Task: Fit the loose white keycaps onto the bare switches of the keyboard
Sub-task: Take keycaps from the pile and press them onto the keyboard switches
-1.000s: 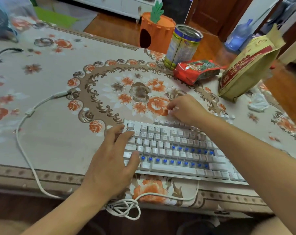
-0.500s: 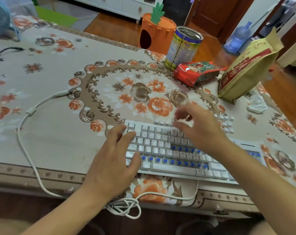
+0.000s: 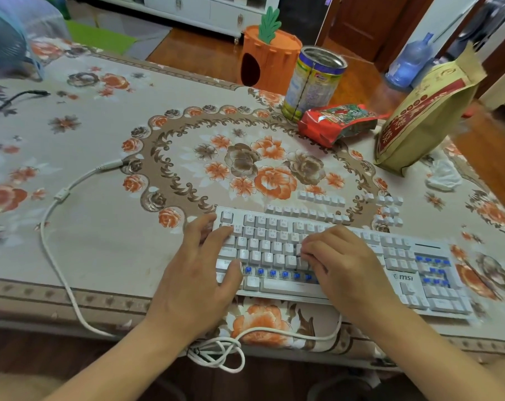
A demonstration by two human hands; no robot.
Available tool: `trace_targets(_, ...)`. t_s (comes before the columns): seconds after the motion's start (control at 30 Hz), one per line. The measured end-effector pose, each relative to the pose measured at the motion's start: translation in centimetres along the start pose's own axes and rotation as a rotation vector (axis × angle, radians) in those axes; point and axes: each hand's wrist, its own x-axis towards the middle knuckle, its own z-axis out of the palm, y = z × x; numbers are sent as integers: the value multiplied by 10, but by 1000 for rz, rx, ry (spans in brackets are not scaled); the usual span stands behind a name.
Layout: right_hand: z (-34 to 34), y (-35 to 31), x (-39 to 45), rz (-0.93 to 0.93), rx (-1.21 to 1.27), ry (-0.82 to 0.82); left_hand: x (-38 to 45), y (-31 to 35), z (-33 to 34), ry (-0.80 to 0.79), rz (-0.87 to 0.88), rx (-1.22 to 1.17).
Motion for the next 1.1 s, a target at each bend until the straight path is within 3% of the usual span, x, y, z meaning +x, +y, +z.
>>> trace_targets(0.87,4,-2,-9,-60,-101,47,0,0,1,-1,-8,-12)
trace_targets(1.1,-3,-5,-10,35,-40,-31,-1,-1,2,-9,-13,-3)
